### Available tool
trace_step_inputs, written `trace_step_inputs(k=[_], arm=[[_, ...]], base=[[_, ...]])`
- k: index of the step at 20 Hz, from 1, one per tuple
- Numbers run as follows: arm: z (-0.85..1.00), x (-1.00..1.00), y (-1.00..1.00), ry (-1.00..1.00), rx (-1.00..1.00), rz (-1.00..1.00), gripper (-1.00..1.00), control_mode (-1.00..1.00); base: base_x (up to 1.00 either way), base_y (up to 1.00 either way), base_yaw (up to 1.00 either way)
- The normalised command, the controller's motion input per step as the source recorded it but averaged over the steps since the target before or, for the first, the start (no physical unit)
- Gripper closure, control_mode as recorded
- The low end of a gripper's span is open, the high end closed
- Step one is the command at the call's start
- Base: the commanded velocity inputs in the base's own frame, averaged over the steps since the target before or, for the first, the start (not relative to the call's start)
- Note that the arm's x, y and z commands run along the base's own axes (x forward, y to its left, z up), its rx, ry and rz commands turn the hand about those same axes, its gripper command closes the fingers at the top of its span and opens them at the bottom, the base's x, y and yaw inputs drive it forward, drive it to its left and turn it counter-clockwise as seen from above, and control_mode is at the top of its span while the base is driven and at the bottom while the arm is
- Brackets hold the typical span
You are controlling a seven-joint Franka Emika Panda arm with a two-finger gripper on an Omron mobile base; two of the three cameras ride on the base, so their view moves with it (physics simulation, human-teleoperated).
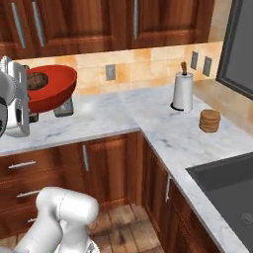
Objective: Pick the potato from the sink and place it in the bowl. Then pick the bowl and place it in the microwave. Then close the microwave door and press the start button.
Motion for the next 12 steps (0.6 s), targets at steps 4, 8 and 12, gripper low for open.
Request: trace_step_inputs(k=[4, 8, 12], arm=[[0.00, 0.00, 0.00, 0.00, 0.00, 0.00, 1.00, 1.00], [0.00, 0.00, 0.00, 0.00, 0.00, 0.00, 1.00, 1.00], [0.00, 0.00, 0.00, 0.00, 0.00, 0.00, 1.00, 1.00]], base=[[0.01, 0.91, 0.55], [0.00, 0.95, 0.55], [0.01, 0.80, 0.59]])
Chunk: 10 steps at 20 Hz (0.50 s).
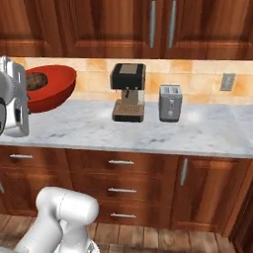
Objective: Pick the potato from the sink and place it in the bowl. Then pick the bowl and place it in the microwave. Then close the microwave door and press the start button.
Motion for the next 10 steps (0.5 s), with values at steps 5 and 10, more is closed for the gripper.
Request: trace_step_inputs(k=[5, 10], arm=[[0.00, 0.00, 0.00, 0.00, 0.00, 0.00, 1.00, 1.00], [0.00, 0.00, 0.00, 0.00, 0.00, 0.00, 1.00, 1.00]], base=[[0.26, 0.28, 0.62], [0.29, 0.03, 0.63]])
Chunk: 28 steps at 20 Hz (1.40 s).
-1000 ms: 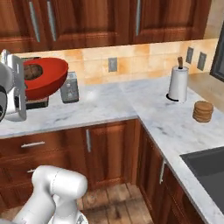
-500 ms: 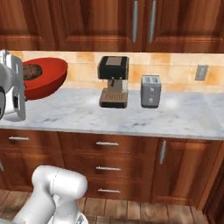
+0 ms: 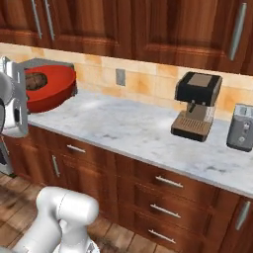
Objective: Pick the potato from the sink and place it in the bowl. Then pick the bowl and place it in the microwave. Then close the microwave door and press the start button.
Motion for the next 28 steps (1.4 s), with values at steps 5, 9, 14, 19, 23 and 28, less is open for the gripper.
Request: trace_step_inputs(k=[5, 9, 14, 19, 23, 28], arm=[[0.00, 0.00, 0.00, 0.00, 0.00, 0.00, 1.00, 1.00], [0.00, 0.00, 0.00, 0.00, 0.00, 0.00, 1.00, 1.00], [0.00, 0.00, 0.00, 0.00, 0.00, 0.00, 1.00, 1.00], [0.00, 0.00, 0.00, 0.00, 0.00, 0.00, 1.00, 1.00], [0.00, 0.00, 0.00, 0.00, 0.00, 0.00, 1.00, 1.00], [0.00, 0.00, 0.00, 0.00, 0.00, 0.00, 1.00, 1.00]], base=[[0.39, 0.00, 0.60], [0.58, 0.03, 0.54], [0.81, 0.34, 0.38], [0.76, 0.77, 0.29], [0.84, 0.62, 0.31], [0.96, 0.31, 0.13]])
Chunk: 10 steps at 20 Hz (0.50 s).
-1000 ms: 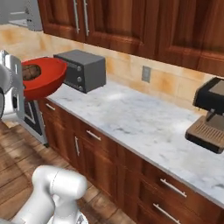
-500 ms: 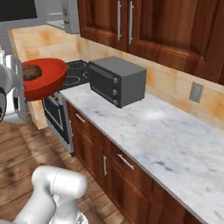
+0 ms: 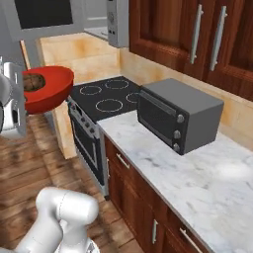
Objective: Pick the potato from the sink and place it in the bowl. Then pick the bowl and place it in the microwave. Then close the microwave door and press the start button.
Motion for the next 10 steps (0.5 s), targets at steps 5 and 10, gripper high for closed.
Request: trace_step_inputs(k=[5, 10], arm=[[0.00, 0.00, 0.00, 0.00, 0.00, 0.00, 1.00, 1.00], [0.00, 0.00, 0.00, 0.00, 0.00, 0.00, 1.00, 1.00]], base=[[0.44, 0.24, -0.43], [0.43, 0.68, -0.58]])
